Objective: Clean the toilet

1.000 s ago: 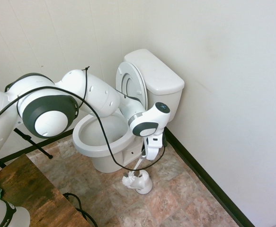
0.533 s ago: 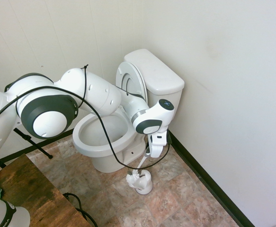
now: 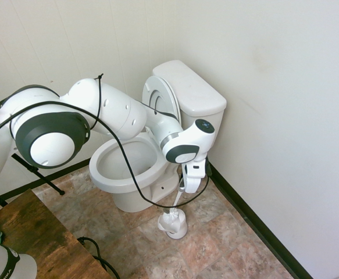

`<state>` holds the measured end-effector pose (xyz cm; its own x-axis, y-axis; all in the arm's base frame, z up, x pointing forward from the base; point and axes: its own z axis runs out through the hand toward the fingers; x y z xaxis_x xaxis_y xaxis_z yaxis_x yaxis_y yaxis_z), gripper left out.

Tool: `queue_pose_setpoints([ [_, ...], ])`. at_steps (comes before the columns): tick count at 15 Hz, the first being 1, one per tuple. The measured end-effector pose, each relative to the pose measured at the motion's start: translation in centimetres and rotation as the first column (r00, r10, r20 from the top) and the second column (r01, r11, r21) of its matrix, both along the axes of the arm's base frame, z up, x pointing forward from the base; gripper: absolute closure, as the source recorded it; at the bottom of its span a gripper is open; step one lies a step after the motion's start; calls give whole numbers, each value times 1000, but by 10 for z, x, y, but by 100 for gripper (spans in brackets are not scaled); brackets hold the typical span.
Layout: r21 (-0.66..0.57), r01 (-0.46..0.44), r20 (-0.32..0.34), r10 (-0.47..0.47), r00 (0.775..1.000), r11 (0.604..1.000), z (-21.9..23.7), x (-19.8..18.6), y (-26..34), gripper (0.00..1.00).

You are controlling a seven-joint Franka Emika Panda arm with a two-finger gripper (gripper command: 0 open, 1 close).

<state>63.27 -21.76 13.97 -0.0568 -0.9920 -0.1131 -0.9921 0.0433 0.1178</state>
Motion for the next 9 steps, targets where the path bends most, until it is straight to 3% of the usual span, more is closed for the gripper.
queue_pose_setpoints([
  [9, 19, -8, -54, 9, 999, 1000, -51, 2, 7, 100],
])
